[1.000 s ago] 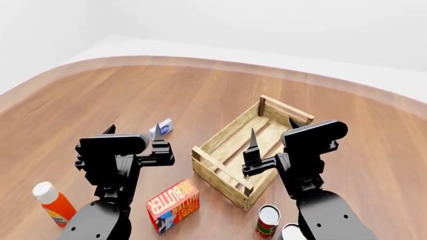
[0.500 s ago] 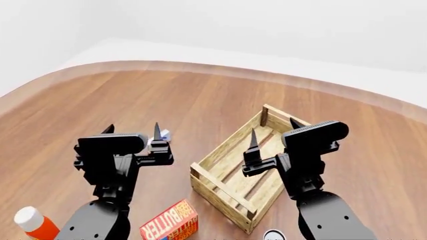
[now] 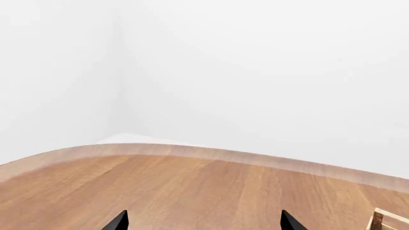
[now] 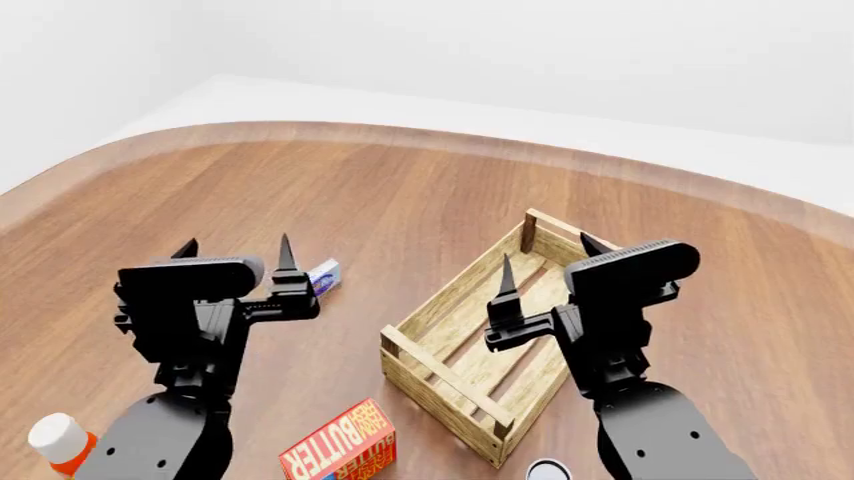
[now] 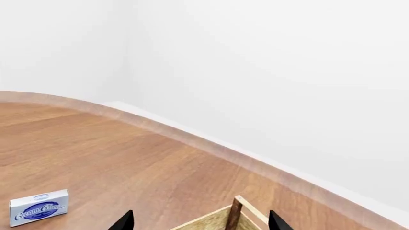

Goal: Pick up the ketchup, and put it in the wooden tray.

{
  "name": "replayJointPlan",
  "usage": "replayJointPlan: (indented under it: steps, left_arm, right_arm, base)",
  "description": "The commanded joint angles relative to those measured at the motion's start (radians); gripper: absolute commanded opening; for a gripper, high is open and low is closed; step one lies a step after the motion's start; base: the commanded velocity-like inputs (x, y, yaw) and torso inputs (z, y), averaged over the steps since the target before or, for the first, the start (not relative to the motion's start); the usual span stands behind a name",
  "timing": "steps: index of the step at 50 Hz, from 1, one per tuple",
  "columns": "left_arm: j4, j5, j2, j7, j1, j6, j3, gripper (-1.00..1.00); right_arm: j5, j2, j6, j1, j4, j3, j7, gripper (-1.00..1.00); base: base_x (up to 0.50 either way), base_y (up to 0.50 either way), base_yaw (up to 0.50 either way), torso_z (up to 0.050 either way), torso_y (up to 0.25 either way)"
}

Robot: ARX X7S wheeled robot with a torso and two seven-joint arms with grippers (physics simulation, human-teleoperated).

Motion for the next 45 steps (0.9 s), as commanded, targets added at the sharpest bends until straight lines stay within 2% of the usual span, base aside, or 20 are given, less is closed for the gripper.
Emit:
replayJointPlan:
  steps: [1,26,45]
  left_arm:
    - [0.020,-0.021,-0.060,0.004,0.005,0.002,-0.072,1.00]
    - [0.082,-0.055,-0.208,0.057,0.223,0.064,-0.279,1.00]
    - [0.075,-0.060,-0.242,0.115,0.407,0.170,-0.408,1.00]
  right_arm:
    - [0.010,0.007,-0.004,0.006,-0.003,0.000,-0.004,1.00]
    - [0.006,0.021,0.055,0.048,-0.046,-0.013,0.012,1.00]
    - [-0.006,0.015,0.052,0.066,-0.033,-0.048,0.023,1.00]
  base:
    - [0.00,0.00,0.00,0.000,0.000]
    - [0.00,0.00,0.00,0.000,0.000]
    - [0.00,0.00,0.00,0.000,0.000]
